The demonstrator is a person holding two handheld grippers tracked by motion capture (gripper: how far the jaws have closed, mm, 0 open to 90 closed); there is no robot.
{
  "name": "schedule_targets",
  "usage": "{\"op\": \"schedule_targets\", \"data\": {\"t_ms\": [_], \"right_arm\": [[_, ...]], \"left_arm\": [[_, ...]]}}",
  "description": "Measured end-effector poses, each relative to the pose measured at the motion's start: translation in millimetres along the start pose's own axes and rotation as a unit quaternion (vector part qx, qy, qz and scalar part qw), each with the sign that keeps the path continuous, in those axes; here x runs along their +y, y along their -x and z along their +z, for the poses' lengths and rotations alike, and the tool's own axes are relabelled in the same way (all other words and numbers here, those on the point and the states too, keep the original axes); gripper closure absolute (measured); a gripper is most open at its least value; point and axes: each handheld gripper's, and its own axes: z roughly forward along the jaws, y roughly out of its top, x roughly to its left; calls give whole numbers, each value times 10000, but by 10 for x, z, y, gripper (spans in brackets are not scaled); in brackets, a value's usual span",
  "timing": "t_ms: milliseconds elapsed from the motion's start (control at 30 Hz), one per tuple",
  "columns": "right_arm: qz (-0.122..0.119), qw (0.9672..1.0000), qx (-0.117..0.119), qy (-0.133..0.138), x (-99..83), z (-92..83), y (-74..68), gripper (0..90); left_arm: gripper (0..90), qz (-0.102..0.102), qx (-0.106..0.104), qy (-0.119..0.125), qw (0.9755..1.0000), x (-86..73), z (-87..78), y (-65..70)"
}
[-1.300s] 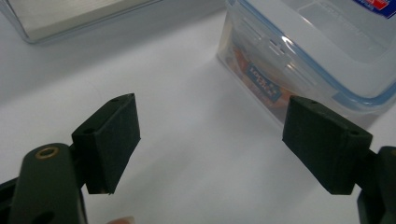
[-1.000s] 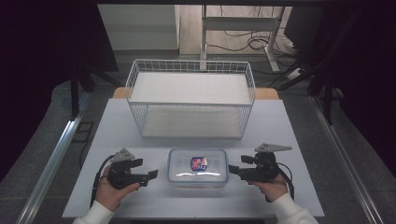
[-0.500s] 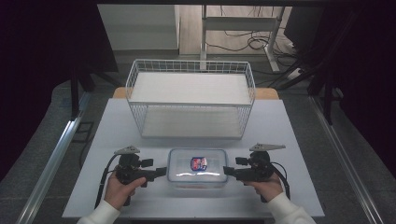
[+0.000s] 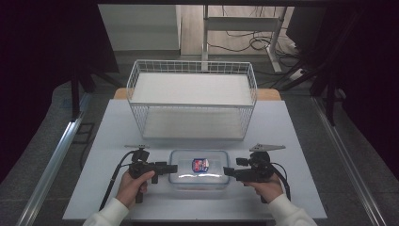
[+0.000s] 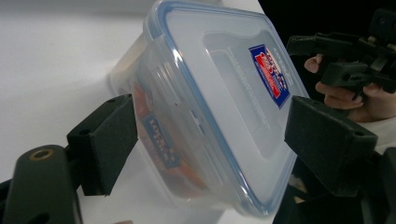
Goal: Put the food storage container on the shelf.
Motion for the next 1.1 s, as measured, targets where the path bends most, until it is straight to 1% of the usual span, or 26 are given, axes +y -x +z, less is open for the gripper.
{"op": "schedule_targets", "data": {"t_ms": [133,200,267,333,467,533,667,767,833,900,967,1100], "right_arm": [[0,10000,-35,3,1,-5,20,203],[32,10000,-37,-25,-3,-3,26,202],[41,10000,-40,-73,-7,4,31,200],[70,9999,-42,-93,-12,17,38,193],[248,9996,-30,-144,-10,49,67,190],[293,9994,-22,-173,-8,70,77,190],[343,9991,-23,-257,-7,105,86,190],[372,9988,-15,-329,-12,129,85,190],[412,9986,31,-340,-12,148,84,190],[503,9980,103,-356,-10,170,91,185],[656,9968,190,-408,-8,204,114,179],[941,9934,388,-532,-7,291,167,182]], "left_arm": [[168,-192,-218,-85,9995,6,85,-51],[187,-239,-311,-114,9992,4,107,-57],[215,-206,-230,-101,9995,2,103,-44],[243,-193,-214,-49,9996,3,82,-35],[280,-114,-138,-48,9998,0,62,-21],[296,-132,-120,10,9998,0,61,-14],[316,-109,-81,2,9999,1,61,-15],[334,-72,-12,-11,10000,-3,61,-7],[350,-57,25,-12,10000,-5,61,-4],[356,-58,29,-5,10000,-5,60,-3],[360,-50,32,-8,10000,-4,58,-4],[365,-51,26,-1,10000,-3,56,-7]]}}
